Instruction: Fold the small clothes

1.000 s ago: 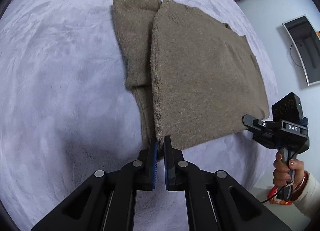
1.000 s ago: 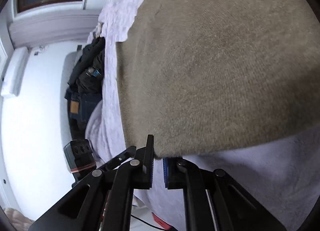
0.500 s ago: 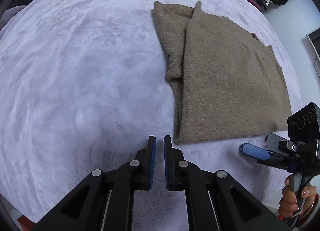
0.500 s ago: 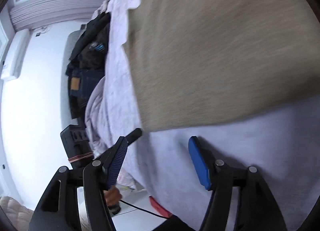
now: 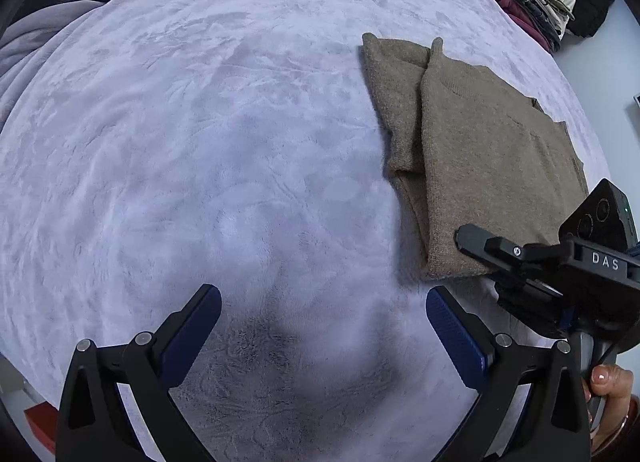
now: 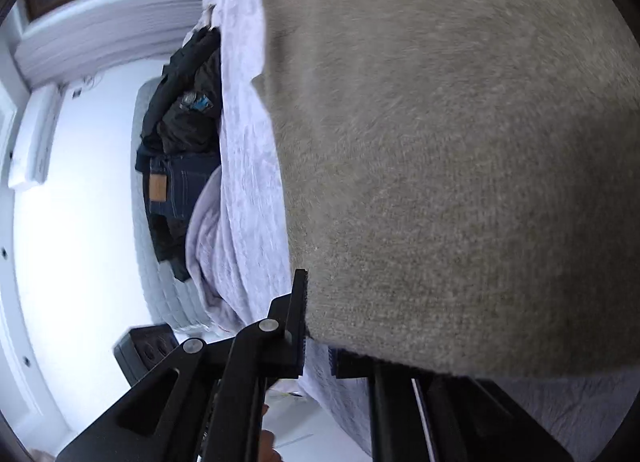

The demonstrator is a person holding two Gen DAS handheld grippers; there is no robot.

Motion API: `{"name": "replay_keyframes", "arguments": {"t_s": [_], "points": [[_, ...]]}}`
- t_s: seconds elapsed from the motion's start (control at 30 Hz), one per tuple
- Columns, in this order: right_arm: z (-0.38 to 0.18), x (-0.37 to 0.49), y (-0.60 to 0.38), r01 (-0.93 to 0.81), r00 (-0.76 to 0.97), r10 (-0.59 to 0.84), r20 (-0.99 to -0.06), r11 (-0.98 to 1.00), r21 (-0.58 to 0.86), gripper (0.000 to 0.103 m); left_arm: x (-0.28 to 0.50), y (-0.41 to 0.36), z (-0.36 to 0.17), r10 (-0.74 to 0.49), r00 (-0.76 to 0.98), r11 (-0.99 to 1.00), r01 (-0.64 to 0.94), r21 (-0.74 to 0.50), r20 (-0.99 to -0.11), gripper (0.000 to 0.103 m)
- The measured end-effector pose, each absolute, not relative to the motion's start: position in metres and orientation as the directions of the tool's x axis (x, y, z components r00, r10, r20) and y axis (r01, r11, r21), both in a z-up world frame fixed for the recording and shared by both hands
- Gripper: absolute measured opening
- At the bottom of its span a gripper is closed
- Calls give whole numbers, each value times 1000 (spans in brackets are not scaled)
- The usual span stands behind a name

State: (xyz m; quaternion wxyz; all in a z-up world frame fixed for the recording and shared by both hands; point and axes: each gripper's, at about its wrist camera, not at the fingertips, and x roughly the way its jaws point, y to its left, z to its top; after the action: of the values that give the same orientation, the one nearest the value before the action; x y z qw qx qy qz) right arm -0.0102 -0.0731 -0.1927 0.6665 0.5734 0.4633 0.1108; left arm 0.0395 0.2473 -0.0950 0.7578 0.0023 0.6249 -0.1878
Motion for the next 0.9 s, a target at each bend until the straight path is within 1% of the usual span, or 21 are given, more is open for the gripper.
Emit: {"name": "replay_keyframes", "arguments": {"t_s": [0.1, 0.13, 0.2, 0.4, 0.53, 0.57, 0.63, 0.67, 0.7, 0.73, 0.8, 0.9], "points": [[-207, -14, -60, 428, 485, 678, -552, 367, 826, 8, 38, 246, -106, -271, 123, 932, 283, -228, -955, 103], [-217, -17, -56, 448, 463, 686, -561, 366, 816, 8, 38, 229, -110, -265, 125, 934, 279, -223, -956, 103], [-222, -20, -49, 443, 457, 685, -568, 378, 813, 5, 36, 226, -117, -245, 132, 938, 283, -201, -960, 103], [-207, -33, -41, 395, 392, 707, -588, 448, 802, 5, 30, 229, -136, -211, 117, 948, 268, -173, -971, 103], [-184, -60, -70, 396, 398, 658, -639, 505, 767, 7, 31, 218, -146, -165, 83, 943, 305, -132, -983, 103], [-176, -64, -78, 400, 407, 637, -655, 521, 754, 9, 31, 216, -148, -150, 76, 942, 313, -119, -986, 103], [-160, -83, -106, 424, 436, 584, -684, 538, 729, 23, 30, 210, -149, -123, 71, 940, 328, -94, -990, 103], [-153, -93, -121, 444, 455, 551, -699, 541, 715, 40, 30, 210, -148, -117, 74, 940, 329, -86, -990, 103], [-144, -105, -142, 472, 481, 504, -717, 540, 697, 54, 29, 207, -146, -116, 77, 942, 324, -85, -990, 103], [-139, -115, -159, 497, 502, 462, -731, 537, 681, 56, 29, 204, -143, -119, 81, 944, 317, -88, -990, 103], [-127, -141, -203, 578, 537, 345, -770, 514, 633, 56, 27, 202, -133, -148, 91, 945, 307, -114, -985, 103], [-116, -177, -261, 676, 588, 205, -782, 406, 615, 56, 24, 201, -113, -206, 108, 937, 308, -165, -972, 103]]}}
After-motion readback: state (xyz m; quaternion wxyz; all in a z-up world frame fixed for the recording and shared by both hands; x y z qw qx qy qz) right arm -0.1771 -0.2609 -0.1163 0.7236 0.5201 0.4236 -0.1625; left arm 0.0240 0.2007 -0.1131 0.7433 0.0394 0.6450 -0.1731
